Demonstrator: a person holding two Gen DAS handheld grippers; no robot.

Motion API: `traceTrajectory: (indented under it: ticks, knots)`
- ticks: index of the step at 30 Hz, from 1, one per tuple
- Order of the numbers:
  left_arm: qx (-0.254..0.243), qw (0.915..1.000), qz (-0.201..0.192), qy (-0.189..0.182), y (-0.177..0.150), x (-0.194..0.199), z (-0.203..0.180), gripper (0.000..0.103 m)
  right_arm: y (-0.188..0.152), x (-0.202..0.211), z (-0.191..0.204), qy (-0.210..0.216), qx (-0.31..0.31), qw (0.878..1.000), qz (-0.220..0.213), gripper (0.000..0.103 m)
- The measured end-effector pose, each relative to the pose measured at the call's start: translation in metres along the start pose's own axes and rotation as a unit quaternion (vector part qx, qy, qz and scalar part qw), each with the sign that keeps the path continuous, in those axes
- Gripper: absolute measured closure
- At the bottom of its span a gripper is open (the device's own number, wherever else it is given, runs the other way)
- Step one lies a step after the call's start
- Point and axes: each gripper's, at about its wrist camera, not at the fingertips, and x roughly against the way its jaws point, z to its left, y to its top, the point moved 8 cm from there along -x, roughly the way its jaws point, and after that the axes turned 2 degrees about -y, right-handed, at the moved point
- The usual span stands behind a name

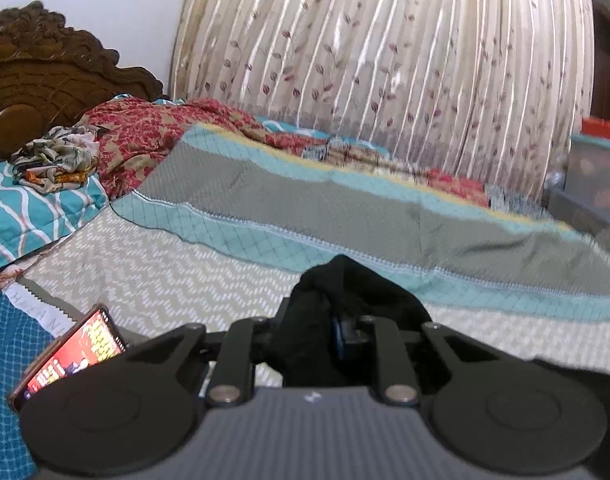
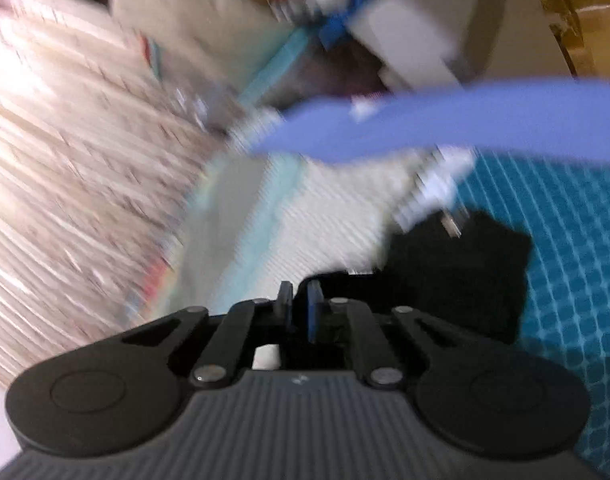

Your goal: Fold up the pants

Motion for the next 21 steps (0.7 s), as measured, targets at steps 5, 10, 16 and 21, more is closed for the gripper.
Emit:
traceTrajectory:
  ticks: [5,10,16,21]
  knots:
    - [0.057,0.9984,-0.001,-0.004,0.019,-0.016,0.016,0.086,0.036,-0.009,0.078,0.018,0.05,0.998,-0.035,0.098]
    - [0.128,0.9913,0.032,0.003,0.028,-0.066,0.038,0.087,0.065,-0.078,0.135,0.0,0.099,0.994,-0.044,0.099]
    - [0.145,0.9812,0.112,0.061,0.031,-0.181,0.047,0.076,0.064,-0.209,0.16,-0.101,0.166,0.978,-0.077,0.093]
    - [0.131,0.9743,0.17,0.069,0.002,-0.207,0.045,0.075,0.005,-0.243,0.114,-0.119,0.202,0.972,0.009,0.091]
